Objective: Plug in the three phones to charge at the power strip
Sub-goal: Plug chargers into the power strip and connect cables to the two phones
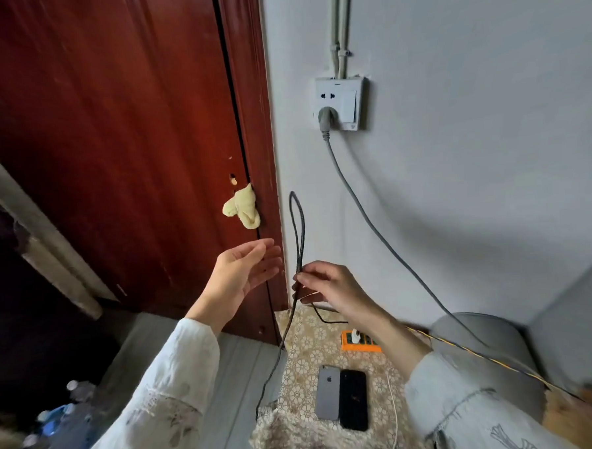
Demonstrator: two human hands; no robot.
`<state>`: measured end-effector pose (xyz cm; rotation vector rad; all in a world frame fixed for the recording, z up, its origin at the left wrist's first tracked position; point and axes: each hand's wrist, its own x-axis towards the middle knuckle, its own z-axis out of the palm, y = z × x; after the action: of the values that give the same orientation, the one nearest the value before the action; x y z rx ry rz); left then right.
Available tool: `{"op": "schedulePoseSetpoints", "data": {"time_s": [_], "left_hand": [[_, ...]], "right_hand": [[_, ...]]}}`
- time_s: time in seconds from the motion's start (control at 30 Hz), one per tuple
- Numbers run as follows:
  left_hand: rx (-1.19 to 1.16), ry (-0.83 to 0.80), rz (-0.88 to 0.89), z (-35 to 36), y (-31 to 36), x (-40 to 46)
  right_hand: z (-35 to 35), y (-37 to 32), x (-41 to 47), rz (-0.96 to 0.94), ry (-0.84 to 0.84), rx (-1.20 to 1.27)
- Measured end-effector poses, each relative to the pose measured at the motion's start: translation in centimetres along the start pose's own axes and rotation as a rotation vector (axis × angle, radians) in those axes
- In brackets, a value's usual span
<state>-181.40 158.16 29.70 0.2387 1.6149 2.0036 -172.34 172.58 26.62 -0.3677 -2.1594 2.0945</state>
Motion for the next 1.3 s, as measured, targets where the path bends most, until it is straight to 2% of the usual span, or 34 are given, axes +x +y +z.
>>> {"op": "schedulePoseSetpoints", "data": {"time_s": [0.1,0.23,0.33,0.43,0.5,0.63,0.7,0.77,1.07,1.13,1.2,1.3], "left_hand": [[0.308,-0.135,-0.055,-0.2,-1.6,-0.7],[0.506,-0.308,-0.025,0.0,-2.8,-1.9],[0.554,-0.313,0.039,0.1,-2.3,-2.3],[0.505,-0.215,0.102,0.6,-1.1,-2.4],[0.406,-0.142,0.147,1.2,-0.2,-2.2],[0.073,-0.077,0.155,2.0,2.1,-1.3],[-0.085,-0.080,0.140,2.1,3.3,-0.8],[-0.149,-0.059,0.147,2.0,4.1,-0.5],[-0.297,0.092,0.199,-1.2,4.2,-0.6],[-0.210,0.165,0.165,-1.6,3.9,-0.8],[-0.001,0.297,0.154,-2.0,3.6,-1.0],[0.441,0.509,0.309,-2.4,3.1,-1.3]], "right_hand": [[-0.9,-2.8,1.1,0.004,0.005,0.216],[-2.4,-6.1,2.5,-0.015,0.043,0.529],[-3.5,-7.5,2.9,-0.023,0.093,0.594],[-3.9,-7.1,2.6,0.005,0.092,0.577],[-4.0,-5.5,2.1,0.067,0.042,0.508],[-2.1,-1.0,0.5,0.206,-0.175,0.233],[-0.6,0.5,-0.1,0.217,-0.257,0.205],[0.4,0.9,-0.5,0.184,-0.305,0.183],[-3.0,0.5,-0.9,0.097,-0.169,-0.254],[-3.9,-0.9,-0.6,0.034,-0.084,-0.238],[-4.6,-2.7,-0.3,-0.040,0.010,-0.172],[-5.1,-5.5,0.3,-0.133,0.079,-0.180]]}}
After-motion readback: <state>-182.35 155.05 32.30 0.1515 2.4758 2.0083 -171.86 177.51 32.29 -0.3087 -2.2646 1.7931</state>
